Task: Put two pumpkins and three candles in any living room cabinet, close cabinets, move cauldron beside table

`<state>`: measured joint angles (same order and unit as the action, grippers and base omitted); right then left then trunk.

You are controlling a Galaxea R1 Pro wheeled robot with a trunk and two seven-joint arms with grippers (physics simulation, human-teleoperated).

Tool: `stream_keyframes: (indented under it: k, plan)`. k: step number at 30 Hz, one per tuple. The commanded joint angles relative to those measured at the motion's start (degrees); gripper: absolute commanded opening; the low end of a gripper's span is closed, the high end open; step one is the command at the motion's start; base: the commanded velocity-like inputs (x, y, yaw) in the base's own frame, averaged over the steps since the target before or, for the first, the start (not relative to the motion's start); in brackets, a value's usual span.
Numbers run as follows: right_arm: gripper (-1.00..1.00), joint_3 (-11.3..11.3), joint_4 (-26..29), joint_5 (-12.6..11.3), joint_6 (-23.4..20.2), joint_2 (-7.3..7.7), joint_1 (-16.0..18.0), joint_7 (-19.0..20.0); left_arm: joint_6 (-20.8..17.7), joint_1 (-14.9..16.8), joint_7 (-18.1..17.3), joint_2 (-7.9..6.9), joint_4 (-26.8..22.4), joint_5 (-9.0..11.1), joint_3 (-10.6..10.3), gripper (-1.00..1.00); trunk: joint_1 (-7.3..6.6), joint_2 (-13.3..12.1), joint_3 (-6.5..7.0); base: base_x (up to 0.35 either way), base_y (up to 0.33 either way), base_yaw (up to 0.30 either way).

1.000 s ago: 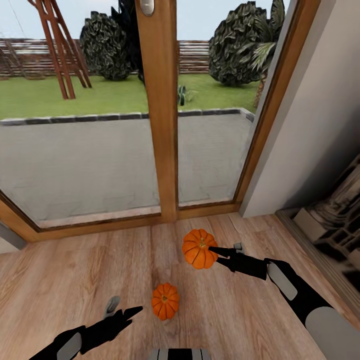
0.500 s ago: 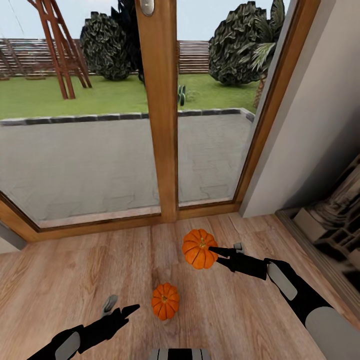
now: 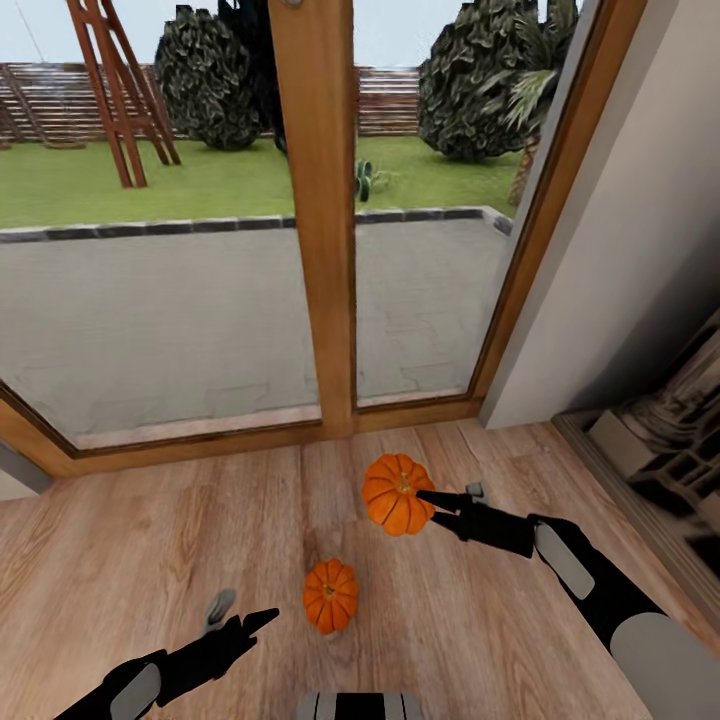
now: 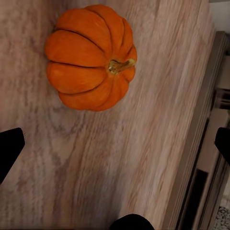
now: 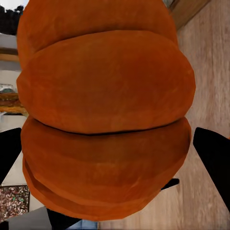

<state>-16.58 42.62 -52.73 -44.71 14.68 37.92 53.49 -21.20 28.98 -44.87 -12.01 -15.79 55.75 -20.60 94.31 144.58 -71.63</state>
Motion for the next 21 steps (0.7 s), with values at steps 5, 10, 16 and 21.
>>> stream_keyframes:
  k: [5, 10, 16, 21]
  plan:
    - [-1.00, -0.14, 1.23, -0.34, -2.13, 0.08, -0.05, 3.40, -0.51, 0.03, -0.05, 0.02, -0.03, 0.53, -0.23, 1.00, 0.11, 0.09, -1.16, 0.000, 0.000, 0.000]
    - [-1.00, -0.09, 5.10, -0.28, -4.42, 0.08, -0.50, 4.54, -0.43, 0.03, -0.04, 0.05, -0.01, 0.52, -0.23, 1.00, 0.24, 0.15, -2.27, 0.000, 0.000, 0.000]
    - [-1.00, -0.12, 5.60, -0.27, -4.58, 0.09, -0.57, 4.61, -0.40, 0.03, -0.08, 0.05, -0.03, 0.43, -0.23, 1.00, 0.40, 0.24, -3.59, 0.000, 0.000, 0.000]
    - [-1.00, -0.12, 5.63, -0.27, -4.52, 0.08, -0.57, 4.53, -0.41, 0.03, -0.35, 0.05, -0.03, 0.46, -0.19, 1.00, 0.53, 0.30, -4.70, 0.000, 0.000, 0.000]
